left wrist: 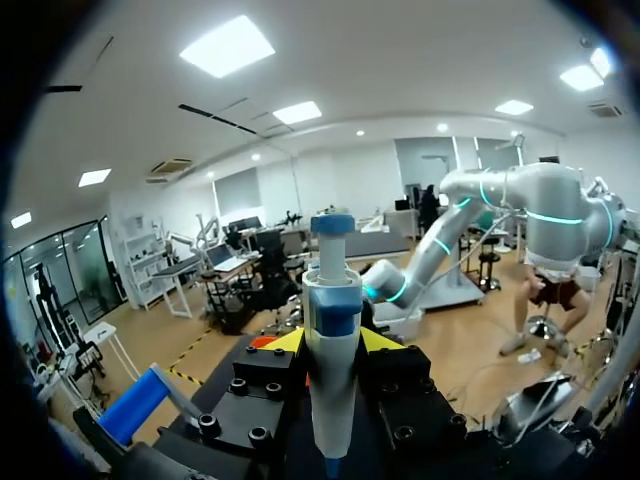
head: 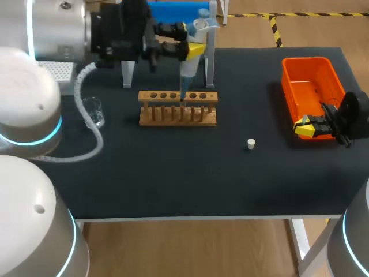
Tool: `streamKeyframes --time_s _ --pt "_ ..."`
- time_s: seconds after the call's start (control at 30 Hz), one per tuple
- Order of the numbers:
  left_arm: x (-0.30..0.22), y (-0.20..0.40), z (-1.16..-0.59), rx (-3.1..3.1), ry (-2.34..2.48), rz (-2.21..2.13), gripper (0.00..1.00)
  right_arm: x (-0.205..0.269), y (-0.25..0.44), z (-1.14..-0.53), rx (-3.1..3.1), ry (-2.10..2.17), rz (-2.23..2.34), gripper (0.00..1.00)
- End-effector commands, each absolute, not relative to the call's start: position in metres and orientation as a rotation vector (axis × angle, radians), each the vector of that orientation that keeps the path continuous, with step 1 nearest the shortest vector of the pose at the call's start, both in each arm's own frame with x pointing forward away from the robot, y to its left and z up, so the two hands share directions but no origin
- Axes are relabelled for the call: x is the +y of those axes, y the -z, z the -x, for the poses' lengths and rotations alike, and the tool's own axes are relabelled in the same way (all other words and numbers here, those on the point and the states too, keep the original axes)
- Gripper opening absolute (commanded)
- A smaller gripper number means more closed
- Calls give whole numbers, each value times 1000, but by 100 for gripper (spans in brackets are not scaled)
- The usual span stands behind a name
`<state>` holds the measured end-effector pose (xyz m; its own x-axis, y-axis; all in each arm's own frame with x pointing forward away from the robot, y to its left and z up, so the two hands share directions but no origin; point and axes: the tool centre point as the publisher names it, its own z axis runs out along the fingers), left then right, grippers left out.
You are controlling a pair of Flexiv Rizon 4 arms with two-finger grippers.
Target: Invert the test tube, pick up the pipette, mount the tip to pipette, aspirate from beaker and dispense into the tube, eject the tip, return the pipette, and cap with the stopper.
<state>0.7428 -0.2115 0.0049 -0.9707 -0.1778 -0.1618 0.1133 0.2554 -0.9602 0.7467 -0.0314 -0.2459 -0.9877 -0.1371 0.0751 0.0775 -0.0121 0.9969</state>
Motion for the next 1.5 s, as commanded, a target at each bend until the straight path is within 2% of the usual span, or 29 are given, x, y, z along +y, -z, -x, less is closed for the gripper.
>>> streamKeyframes --time_s 0.03,0.33,1.5 --pt "-238 -3 -749 2263 1784 80 0 -32 246 -746 -2097 2132 -64 0" --pt "-263 2 -754 2322 1796 31 0 -32 246 -746 -2097 2132 -64 0" --pt "-254 6 -790 2337 1991 -3 0 -32 246 -746 -2097 2132 -64 0"
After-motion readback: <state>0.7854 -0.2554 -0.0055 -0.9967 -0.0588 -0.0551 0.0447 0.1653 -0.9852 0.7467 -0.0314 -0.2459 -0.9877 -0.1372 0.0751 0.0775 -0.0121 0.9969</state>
